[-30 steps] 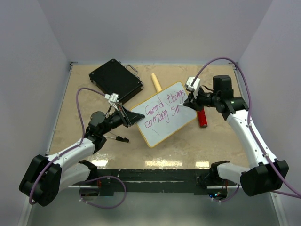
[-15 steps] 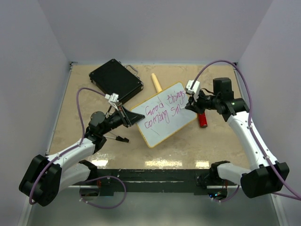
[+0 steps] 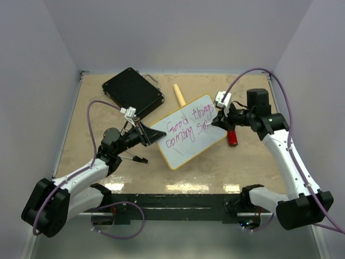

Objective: Write a sentence on the whiteboard

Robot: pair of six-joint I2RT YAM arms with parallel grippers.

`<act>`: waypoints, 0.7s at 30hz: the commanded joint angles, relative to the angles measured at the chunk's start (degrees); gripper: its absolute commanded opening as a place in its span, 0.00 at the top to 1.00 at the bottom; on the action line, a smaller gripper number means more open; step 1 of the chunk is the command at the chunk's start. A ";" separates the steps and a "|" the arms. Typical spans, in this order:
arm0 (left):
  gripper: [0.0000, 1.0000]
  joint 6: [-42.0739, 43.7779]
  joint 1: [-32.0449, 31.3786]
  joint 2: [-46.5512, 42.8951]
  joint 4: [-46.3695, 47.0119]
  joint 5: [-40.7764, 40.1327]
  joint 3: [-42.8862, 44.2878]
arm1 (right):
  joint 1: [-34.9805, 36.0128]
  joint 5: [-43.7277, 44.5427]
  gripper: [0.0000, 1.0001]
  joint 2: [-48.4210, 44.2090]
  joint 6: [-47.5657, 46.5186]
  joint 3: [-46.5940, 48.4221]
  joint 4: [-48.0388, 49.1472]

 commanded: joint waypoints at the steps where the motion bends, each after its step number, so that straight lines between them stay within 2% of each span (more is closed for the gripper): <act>1: 1.00 -0.07 0.15 -2.68 8.35 0.87 1.70 | -1.95 -4.82 1.00 -2.60 2.39 1.87 3.03; 6: 1.00 -0.42 0.24 -2.42 9.05 1.13 1.53 | -4.49 -4.03 1.00 -5.15 4.15 -1.56 6.98; 13: 1.00 -0.60 0.24 -2.42 9.14 1.49 1.35 | -5.11 -3.94 1.00 -4.19 5.47 -3.59 10.59; 21: 1.00 -1.56 0.24 -0.92 11.33 2.19 1.09 | -5.11 -3.24 1.00 -2.61 5.38 -3.76 11.12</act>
